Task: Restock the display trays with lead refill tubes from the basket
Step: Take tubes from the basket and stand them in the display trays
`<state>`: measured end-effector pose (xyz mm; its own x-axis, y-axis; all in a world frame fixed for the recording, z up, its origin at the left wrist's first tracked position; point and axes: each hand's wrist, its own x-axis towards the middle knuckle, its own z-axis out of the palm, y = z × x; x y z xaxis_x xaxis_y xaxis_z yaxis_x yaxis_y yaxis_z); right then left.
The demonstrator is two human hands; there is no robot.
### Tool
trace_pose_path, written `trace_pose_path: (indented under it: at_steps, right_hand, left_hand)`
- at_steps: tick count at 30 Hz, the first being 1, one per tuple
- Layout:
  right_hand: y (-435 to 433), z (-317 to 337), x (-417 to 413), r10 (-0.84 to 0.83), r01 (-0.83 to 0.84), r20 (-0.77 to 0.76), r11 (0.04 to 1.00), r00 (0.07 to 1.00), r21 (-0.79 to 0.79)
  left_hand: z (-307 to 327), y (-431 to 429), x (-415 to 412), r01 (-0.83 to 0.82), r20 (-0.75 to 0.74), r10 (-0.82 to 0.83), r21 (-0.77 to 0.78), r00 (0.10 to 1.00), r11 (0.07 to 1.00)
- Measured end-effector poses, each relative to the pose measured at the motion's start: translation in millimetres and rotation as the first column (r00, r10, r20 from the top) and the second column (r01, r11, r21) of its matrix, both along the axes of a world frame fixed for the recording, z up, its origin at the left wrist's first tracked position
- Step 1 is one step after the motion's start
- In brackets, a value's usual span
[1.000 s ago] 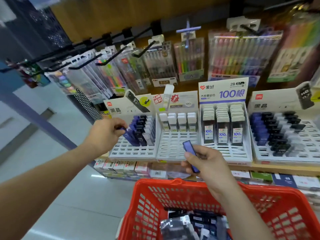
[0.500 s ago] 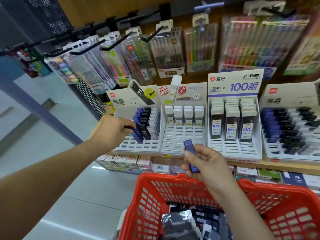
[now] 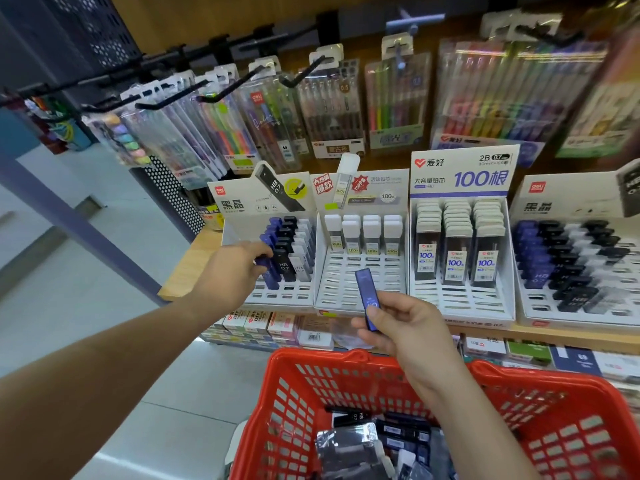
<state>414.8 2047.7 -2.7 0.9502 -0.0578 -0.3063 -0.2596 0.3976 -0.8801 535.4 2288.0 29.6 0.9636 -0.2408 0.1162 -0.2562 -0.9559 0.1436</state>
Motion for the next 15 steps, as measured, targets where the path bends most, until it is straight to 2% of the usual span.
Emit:
trace_pose_path:
  at_steps: [6,7,8,9,11,13,15]
  right_hand:
    - [-9,7,-3,-0.091,0.091,-0.02,0.996,0.996,-0.003]
    - [-11,8,-5,-0.104,0.104,-0.013,0.995,0.995,-0.01]
    - [-13,10,-6,-0.118,0.118,-0.006,0.993,0.993,-0.017]
    - [-15,11,-8,-0.136,0.136,0.004,0.99,0.991,-0.03]
    - [-20,16,-10,-0.167,0.169,0.039,0.983,0.985,-0.073]
    - [-25,23,-13,-0.178,0.184,0.068,0.978,0.982,-0.096]
    - [-28,33,-16,-0.2,0.204,0.084,0.978,0.976,-0.037]
  left_hand:
    - [27,-18,-3,-0.05,0.072,0.045,0.076,0.996,0.996]
    - [36,-27,-5,-0.036,0.059,0.034,0.027,0.998,0.999]
    - [46,-40,-9,-0.018,-0.004,0.018,-0.088,1.0,0.996]
    - [56,-55,-16,-0.028,-0.13,-0.006,-0.263,0.992,0.964]
    - [73,-87,-36,-0.098,-0.409,-0.155,-0.533,0.899,0.84]
    - [79,-110,-55,0.001,-0.458,-0.316,-0.566,0.831,0.824]
    - [81,-125,-70,0.129,-0.416,-0.4,-0.544,0.816,0.829]
